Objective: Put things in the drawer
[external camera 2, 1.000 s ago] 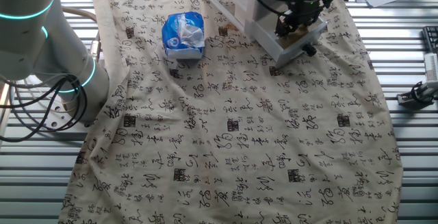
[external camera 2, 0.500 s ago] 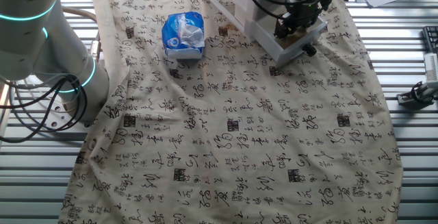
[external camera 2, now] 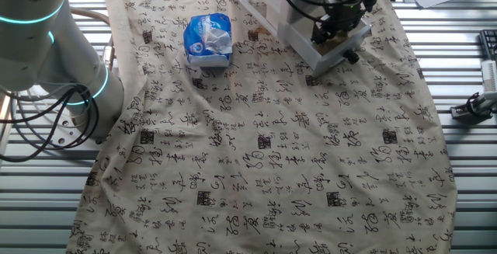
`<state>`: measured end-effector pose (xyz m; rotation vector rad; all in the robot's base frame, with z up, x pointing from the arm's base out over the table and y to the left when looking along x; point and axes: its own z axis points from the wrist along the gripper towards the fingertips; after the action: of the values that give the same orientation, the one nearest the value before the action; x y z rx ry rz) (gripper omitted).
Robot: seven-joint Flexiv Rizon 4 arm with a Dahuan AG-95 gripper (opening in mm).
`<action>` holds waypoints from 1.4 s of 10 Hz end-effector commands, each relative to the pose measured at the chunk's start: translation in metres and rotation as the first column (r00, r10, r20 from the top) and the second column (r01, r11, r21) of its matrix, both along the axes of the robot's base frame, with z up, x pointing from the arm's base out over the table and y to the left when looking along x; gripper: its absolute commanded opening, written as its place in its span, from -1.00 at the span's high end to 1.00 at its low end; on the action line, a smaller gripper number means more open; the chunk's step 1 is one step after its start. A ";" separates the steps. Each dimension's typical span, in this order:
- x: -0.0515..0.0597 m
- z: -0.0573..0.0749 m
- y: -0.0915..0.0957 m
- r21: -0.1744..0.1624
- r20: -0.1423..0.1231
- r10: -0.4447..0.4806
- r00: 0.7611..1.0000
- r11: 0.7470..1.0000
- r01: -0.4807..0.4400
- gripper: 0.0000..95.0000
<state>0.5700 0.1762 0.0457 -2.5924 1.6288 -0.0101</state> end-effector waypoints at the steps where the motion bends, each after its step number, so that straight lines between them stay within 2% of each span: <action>1: 0.000 0.000 0.000 0.001 0.002 0.008 1.000 1.000 -0.008 0.20; 2: 0.000 0.000 0.000 0.002 0.002 0.012 1.000 1.000 -0.012 -0.20; 7: 0.000 0.001 0.000 0.013 0.001 0.010 1.000 1.000 -0.010 -0.20; 12: -0.001 0.011 0.001 0.015 -0.001 0.001 1.000 1.000 -0.001 -0.20; 14: -0.002 0.015 0.002 0.013 -0.012 0.004 1.000 1.000 -0.004 -0.20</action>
<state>0.5683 0.1770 0.0612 -2.5902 1.6223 0.0144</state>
